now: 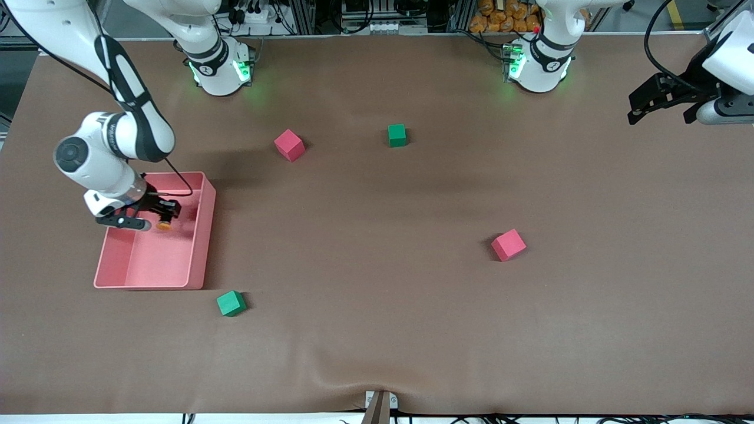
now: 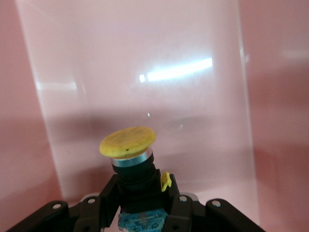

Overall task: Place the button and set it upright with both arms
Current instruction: 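Grasp the button with the right gripper and lift it from the tray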

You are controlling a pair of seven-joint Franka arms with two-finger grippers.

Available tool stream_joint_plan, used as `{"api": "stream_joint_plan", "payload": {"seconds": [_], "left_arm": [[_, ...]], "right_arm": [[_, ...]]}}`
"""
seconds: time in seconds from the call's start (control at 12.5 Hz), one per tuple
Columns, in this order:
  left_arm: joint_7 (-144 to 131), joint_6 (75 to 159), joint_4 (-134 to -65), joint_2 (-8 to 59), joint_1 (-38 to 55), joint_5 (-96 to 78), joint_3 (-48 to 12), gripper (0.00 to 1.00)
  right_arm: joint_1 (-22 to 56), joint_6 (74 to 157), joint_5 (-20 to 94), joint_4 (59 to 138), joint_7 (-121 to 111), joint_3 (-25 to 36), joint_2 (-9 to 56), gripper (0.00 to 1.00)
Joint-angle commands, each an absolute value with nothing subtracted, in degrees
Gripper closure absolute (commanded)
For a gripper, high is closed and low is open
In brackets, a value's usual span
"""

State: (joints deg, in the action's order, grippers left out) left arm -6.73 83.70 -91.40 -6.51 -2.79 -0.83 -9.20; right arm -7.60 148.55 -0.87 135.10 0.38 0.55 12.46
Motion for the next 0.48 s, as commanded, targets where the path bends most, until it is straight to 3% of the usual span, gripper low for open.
{"api": "stream_joint_plan", "payload": {"seconds": [0.0, 0.4], "left_arm": [[-6.7, 82.7, -90.4, -6.4, -2.9, 0.1, -9.8, 0.0], [-6.8, 82.7, -90.6, -6.1, -2.8, 0.1, -9.8, 0.0]], "right_arm": [[-5.8, 141.0, -1.1, 129.7, -0.4, 0.2, 9.6, 0.99], [6.5, 119.7, -0.7, 107.4, 2.6, 0.1, 14.4, 0.97]]}}
